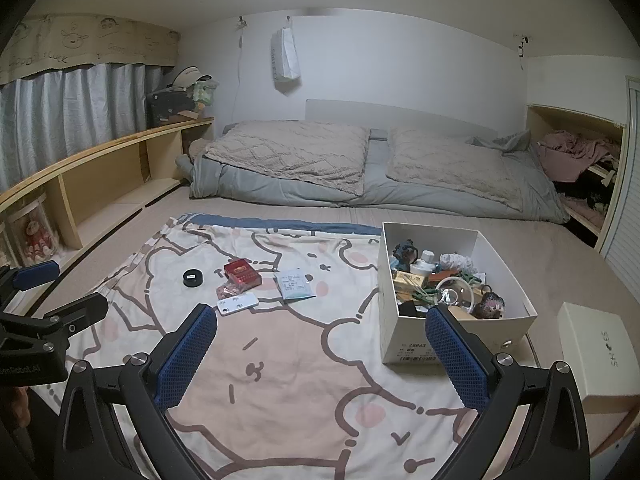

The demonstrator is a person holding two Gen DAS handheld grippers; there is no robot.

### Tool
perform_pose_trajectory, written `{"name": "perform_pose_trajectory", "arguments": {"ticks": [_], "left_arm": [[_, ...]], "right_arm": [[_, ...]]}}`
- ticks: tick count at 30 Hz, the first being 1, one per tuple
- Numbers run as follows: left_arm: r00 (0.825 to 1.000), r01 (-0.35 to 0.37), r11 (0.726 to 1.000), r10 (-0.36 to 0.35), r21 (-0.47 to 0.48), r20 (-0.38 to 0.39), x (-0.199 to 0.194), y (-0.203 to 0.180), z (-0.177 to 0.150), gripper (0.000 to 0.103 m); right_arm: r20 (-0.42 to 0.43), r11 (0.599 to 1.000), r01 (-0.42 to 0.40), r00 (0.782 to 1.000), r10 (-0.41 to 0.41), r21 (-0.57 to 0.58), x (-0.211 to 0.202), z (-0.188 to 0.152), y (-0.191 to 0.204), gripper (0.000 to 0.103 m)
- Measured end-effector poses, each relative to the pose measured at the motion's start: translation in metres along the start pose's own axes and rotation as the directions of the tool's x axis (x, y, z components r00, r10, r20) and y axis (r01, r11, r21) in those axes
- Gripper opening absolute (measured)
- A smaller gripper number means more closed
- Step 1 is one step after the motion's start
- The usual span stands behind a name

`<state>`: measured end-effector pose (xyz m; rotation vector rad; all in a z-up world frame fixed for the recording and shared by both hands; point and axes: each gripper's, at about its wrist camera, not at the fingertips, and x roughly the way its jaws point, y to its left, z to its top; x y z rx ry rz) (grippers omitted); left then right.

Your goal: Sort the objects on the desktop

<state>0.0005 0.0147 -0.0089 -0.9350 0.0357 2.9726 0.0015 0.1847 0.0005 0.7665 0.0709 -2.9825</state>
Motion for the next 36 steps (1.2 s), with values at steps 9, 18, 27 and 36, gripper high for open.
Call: {"name": "perform_pose_trajectory", "arguments": {"ticks": [9,18,27,36], "left_arm": [[1.000,0.001,1.000,-0.001,0.001,0.000,0.0000,0.0000,0.0000,0.103],[1.000,0.002,1.000,-0.002,0.002,0.000,0.0001,-0.0008,-0.0002,0.103],[1.000,0.004,1.000,-0.004,0.004,-0.003,0.0011,-0.0027,-0.0006,0.103],[1.000,0.005,1.000,-0.005,0.005,-0.003,0.0015,-0.0028,-0.0007,0.103]], "right_arm": [[-0.003,1.000,0.001,1.000,-0.001,0.006,-0.0011,0.0011,-0.0006,0.103],[-0.026,1.000,0.013,1.000,-0.013,0.007,0.0014,0.0040,-0.0024,0.103],[-0.028,1.000,0.008,1.000,-0.008,-0.013,0.0012,0.0037,0.0002,0.103],[-0.023,1.000,-0.010,1.000,0.009,-0.026,-0.0010,0.0014,-0.0002,0.103]]}}
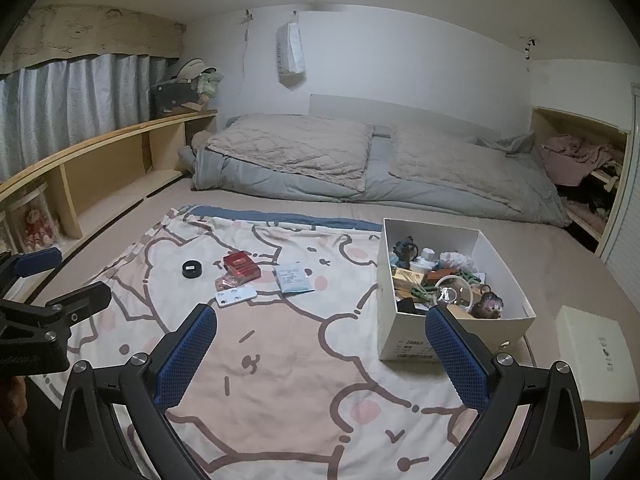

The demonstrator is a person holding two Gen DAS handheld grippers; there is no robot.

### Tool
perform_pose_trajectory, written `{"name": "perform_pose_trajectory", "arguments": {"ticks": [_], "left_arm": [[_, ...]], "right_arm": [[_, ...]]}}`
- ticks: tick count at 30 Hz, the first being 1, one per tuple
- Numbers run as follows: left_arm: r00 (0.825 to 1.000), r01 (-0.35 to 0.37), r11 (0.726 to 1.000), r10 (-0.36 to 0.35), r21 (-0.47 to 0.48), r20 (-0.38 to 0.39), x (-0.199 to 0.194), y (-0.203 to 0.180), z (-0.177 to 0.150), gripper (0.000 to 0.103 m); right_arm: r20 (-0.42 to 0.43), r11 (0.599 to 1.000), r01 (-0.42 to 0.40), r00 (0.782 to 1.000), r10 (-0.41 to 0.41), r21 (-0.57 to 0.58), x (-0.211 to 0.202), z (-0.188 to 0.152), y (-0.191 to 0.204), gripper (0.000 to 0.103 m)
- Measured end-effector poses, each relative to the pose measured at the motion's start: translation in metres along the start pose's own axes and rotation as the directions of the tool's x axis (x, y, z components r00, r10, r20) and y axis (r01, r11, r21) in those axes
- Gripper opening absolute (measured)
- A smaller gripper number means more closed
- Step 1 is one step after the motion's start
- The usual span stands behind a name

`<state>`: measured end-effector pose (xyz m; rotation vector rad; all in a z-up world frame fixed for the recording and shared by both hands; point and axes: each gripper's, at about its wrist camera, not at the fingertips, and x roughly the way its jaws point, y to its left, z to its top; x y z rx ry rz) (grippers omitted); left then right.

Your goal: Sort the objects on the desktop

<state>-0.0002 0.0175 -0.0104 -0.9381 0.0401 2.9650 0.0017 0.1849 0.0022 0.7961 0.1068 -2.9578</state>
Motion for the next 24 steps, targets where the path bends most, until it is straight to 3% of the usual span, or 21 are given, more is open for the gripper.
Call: {"name": "perform_pose_trajectory", "arguments": {"ticks": [6,24], "left_arm": [[1.000,0.002,1.000,-0.002,0.001,0.002,0.000,0.000,0.000,0.103],[1.000,-0.011,1.000,0.011,-0.019,-0.010,0.008,-0.003,0.007,0.103]], "right_arm": [[-0.030,1.000,0.013,0.999,-0.013,0.012,0.002,-0.002,-0.005,0.103],[-0.014,1.000,0.001,1.000,-0.001,0.020,-0.006,0.007,-0.034,0.103]]}}
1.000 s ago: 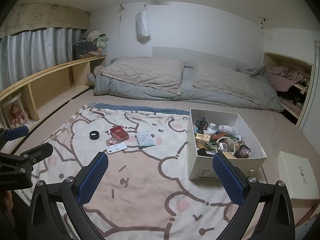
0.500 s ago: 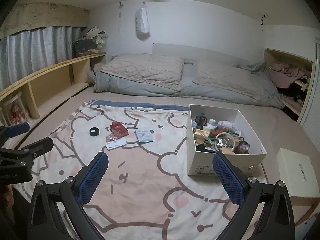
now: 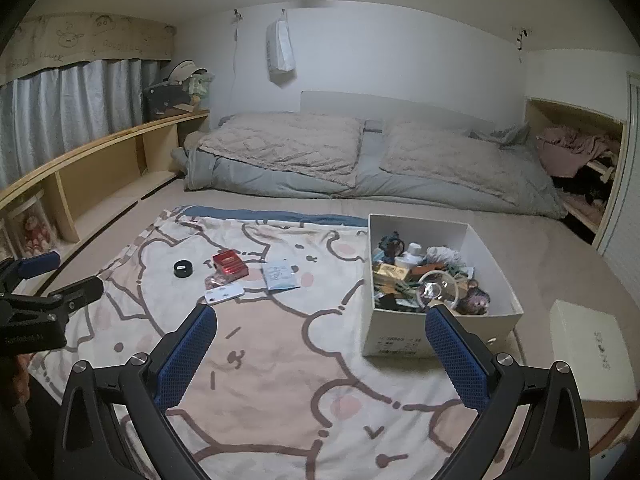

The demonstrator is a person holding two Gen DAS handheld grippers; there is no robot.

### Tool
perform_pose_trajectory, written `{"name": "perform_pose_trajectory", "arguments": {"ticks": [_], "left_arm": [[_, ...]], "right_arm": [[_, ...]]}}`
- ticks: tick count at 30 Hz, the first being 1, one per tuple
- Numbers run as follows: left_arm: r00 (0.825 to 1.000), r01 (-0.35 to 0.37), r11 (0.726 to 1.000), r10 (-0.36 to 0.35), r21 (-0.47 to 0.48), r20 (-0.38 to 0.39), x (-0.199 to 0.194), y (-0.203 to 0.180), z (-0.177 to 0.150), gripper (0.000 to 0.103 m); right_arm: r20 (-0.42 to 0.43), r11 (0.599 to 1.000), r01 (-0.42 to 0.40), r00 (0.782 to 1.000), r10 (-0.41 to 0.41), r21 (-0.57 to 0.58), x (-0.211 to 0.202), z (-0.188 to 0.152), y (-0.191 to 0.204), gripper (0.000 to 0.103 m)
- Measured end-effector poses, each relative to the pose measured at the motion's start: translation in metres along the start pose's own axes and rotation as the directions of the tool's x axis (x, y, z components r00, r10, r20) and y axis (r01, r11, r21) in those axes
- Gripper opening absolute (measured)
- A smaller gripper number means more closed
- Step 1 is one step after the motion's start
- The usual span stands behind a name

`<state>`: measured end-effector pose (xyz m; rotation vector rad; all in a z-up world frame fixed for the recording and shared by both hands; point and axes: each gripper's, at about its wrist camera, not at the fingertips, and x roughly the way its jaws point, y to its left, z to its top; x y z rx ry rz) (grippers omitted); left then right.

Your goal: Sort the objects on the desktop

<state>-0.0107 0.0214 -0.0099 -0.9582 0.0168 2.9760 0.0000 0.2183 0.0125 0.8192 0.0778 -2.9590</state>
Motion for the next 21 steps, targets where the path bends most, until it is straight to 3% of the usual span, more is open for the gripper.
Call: {"name": "perform_pose_trajectory", "arguments": {"ticks": [9,21], "left_arm": [[0.999,-0.025,0.999,0.025,-0.026,0.034,0.002,0.023,0.021,0.103],[0.987,-0.072,0.997,0.073,-0.016,0.141,-0.012,0.059,0.052,0.103]], "right_arm": [[0.016,0.999,0.007,1.000,-0.008,0.052,0.003,0.012,-0.023,0.103],[0.052,0.997,-0.021,0.999,0.017,0.068,0.012,0.033,-0.028,0.103]]}}
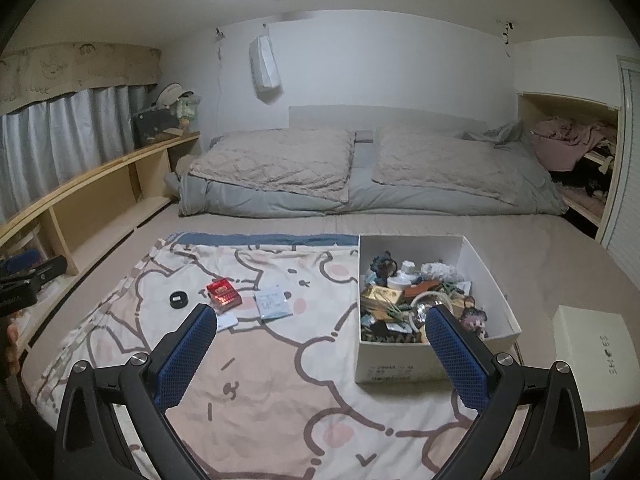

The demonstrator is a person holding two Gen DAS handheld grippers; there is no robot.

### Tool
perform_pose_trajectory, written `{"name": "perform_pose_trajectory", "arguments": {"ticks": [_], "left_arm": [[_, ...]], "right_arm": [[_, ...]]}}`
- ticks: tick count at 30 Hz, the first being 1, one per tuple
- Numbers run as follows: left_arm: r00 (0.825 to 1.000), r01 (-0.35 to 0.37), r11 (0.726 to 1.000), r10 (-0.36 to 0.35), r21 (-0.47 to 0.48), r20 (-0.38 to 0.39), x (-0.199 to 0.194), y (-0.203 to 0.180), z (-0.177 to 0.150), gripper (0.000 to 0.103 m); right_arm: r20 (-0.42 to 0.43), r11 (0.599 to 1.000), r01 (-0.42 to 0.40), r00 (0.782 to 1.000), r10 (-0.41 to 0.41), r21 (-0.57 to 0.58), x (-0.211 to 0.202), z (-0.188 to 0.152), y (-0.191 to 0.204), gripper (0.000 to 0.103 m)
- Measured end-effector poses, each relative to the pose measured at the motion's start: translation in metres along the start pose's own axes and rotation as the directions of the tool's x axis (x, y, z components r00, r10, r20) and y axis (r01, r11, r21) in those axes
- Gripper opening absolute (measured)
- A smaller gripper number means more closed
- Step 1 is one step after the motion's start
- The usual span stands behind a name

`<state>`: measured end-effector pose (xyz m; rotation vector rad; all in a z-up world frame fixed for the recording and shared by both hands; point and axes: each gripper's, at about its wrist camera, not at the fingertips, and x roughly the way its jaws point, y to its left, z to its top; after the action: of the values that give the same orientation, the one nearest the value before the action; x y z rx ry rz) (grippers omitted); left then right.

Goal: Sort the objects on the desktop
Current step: 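Move both tools toward the black tin and white sachet on the blanket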

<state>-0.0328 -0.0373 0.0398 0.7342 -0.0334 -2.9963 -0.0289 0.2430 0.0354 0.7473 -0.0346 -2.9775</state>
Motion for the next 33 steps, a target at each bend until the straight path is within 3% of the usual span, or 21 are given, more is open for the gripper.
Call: {"name": "perform_pose_trajectory", "arguments": {"ticks": [3,20,33], "left_arm": [[0.999,-0.013,1.000,0.013,0.013,0.037,-0.001,0.009,0.009,0.103],[0.994,-0.024,0.998,0.018,0.054,0.106,0.043,0.042,0.029,0.103],[0.997,0.014,1.000,-0.016,0.028,0.071,0.106,0.059,0.011,0.103]], "right_arm": [[0.023,1.000,0.019,1.000,-0.018,-0.007,0.002,0.005,0.002,0.103],[0.142,0.995,-0.095,0.985,0.095,-0.004,0.035,0.027,0.015,0.103],[-0.016,0.995,-0.086,0.996,0.085,-0.045,0.104,-0.002,0.035,0.103]]}}
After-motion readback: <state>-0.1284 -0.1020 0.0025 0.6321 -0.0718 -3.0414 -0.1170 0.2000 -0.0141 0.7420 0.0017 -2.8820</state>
